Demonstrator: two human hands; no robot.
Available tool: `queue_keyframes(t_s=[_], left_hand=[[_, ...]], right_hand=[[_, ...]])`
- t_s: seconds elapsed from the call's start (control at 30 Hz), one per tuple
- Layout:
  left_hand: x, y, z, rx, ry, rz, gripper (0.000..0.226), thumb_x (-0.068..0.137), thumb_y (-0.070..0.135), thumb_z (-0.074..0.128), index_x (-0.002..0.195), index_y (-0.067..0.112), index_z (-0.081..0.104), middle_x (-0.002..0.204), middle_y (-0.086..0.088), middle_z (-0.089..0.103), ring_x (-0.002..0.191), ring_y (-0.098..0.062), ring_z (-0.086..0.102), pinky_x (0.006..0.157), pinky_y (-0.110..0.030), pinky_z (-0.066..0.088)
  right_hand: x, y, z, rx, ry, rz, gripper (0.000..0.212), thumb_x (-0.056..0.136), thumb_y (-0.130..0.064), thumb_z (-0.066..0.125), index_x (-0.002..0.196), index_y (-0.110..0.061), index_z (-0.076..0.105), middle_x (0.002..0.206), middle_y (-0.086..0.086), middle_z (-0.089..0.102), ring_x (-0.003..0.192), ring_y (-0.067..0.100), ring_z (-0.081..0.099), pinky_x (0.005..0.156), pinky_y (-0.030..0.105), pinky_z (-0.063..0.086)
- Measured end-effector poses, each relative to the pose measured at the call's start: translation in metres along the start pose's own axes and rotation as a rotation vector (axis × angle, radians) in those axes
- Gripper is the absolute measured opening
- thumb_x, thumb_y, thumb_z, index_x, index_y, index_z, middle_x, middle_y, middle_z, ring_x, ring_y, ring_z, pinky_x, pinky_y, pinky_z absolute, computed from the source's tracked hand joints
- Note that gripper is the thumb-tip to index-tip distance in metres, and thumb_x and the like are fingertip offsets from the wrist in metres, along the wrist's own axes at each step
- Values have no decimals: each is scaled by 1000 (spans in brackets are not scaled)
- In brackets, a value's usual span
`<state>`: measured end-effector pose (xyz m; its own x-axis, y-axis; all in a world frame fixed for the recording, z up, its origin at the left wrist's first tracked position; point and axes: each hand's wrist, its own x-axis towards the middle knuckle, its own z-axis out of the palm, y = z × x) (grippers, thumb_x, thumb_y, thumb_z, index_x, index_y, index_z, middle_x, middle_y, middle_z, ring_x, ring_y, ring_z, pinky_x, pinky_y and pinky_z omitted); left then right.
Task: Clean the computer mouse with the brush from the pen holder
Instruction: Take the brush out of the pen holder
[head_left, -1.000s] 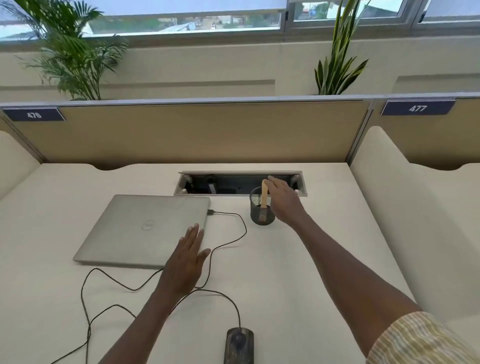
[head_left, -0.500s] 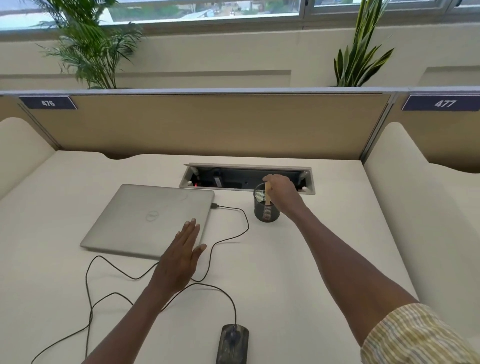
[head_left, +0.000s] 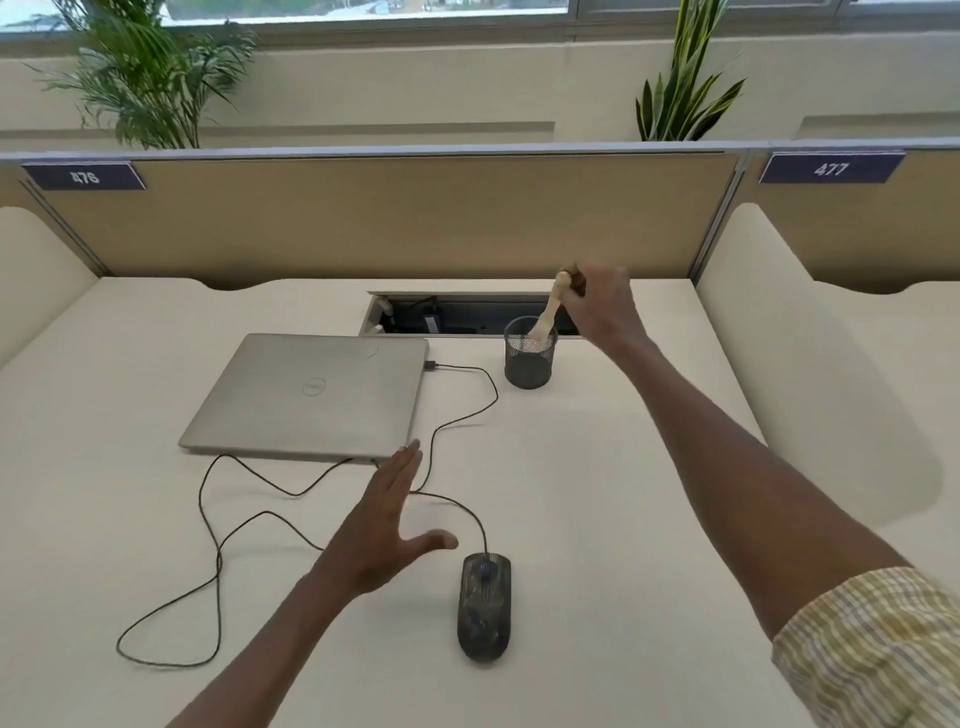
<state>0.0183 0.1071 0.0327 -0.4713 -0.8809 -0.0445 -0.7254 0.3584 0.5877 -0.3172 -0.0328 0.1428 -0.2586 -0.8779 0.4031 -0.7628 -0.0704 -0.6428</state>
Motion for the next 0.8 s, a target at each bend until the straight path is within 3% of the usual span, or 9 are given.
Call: queue_keyframes(t_s=[0.2, 0.4, 0.5, 0.7, 0.8], left_hand=[[-47, 4, 26, -100, -163, -29, 150, 43, 75, 84, 158, 31, -2, 159, 25, -2, 146, 9, -4, 119, -19, 12], [-65, 4, 46, -44, -328, 0, 156, 39, 78, 84, 156, 31, -8, 165, 16, -4, 151, -4, 0, 123, -31, 20], [-66, 5, 57, -62, -350, -6, 155, 41, 74, 86, 157, 28, -7, 164, 15, -5, 151, -5, -2, 123, -29, 16], [-62, 4, 65, -87, -343, -43, 158, 38, 76, 84, 158, 24, -4, 165, 13, -2, 151, -7, -1, 123, -28, 12], [-58, 2, 69, -85, -327, -56, 160, 35, 79, 82, 158, 21, -2, 165, 11, 0, 152, -12, 0, 124, -33, 13]], right_hand=[[-55, -26, -34, 29, 7, 10, 10, 94, -11, 56, 98, -3, 60, 81, 9, 72, 71, 27, 69, 68, 38, 57], [-113, -50, -42, 90, 1, 68, 4, 96, -8, 54, 100, -7, 54, 87, 13, 74, 73, 27, 74, 73, 46, 59], [-141, -61, -40, 128, -5, 84, 5, 96, -9, 55, 96, -13, 52, 87, 13, 75, 73, 29, 74, 72, 48, 59], [-186, -76, -34, 182, -30, 136, 11, 98, -6, 58, 97, -14, 51, 81, 7, 71, 72, 23, 76, 69, 34, 61], [-202, -80, -36, 195, -32, 155, 10, 97, -6, 58, 98, -14, 52, 85, 10, 73, 73, 23, 76, 71, 37, 62]])
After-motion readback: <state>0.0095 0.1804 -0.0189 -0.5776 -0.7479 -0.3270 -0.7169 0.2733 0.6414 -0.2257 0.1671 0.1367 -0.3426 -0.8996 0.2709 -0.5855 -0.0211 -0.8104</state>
